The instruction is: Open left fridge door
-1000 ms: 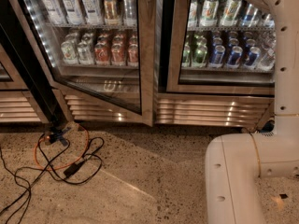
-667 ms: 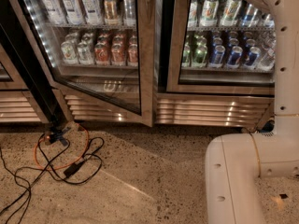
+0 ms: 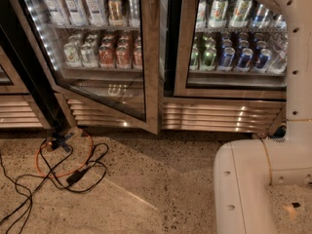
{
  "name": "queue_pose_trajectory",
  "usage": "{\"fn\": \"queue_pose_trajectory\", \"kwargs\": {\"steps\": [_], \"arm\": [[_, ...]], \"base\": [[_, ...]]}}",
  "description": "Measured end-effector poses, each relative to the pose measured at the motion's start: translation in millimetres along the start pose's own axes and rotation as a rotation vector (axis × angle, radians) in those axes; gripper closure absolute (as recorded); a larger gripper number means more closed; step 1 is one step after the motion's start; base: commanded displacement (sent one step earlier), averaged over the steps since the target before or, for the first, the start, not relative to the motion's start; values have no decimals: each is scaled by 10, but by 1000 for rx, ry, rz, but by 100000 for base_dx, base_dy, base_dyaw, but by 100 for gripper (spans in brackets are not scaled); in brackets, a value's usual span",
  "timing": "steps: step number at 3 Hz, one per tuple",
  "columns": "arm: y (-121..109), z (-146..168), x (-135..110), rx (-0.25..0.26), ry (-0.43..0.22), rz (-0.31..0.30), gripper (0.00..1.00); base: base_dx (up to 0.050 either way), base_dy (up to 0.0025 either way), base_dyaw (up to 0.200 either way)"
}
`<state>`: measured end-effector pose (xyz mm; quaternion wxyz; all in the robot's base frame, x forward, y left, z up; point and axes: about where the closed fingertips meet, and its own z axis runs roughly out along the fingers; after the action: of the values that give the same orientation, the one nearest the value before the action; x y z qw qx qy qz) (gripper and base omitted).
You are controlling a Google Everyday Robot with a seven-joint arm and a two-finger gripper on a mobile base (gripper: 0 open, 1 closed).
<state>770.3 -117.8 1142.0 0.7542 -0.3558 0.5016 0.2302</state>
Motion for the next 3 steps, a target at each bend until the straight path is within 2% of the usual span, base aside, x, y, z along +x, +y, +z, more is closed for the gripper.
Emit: {"fn": "queue_pose_trajectory", "kwargs": {"steps": [1, 2, 3], "arm": [[1, 1, -1, 0, 0, 0, 100], [118, 148, -70, -43, 8, -23, 100], [416, 425, -231, -146, 7, -61, 100]], "base": [[0, 0, 0], [0, 0, 0], [0, 0, 0]]}}
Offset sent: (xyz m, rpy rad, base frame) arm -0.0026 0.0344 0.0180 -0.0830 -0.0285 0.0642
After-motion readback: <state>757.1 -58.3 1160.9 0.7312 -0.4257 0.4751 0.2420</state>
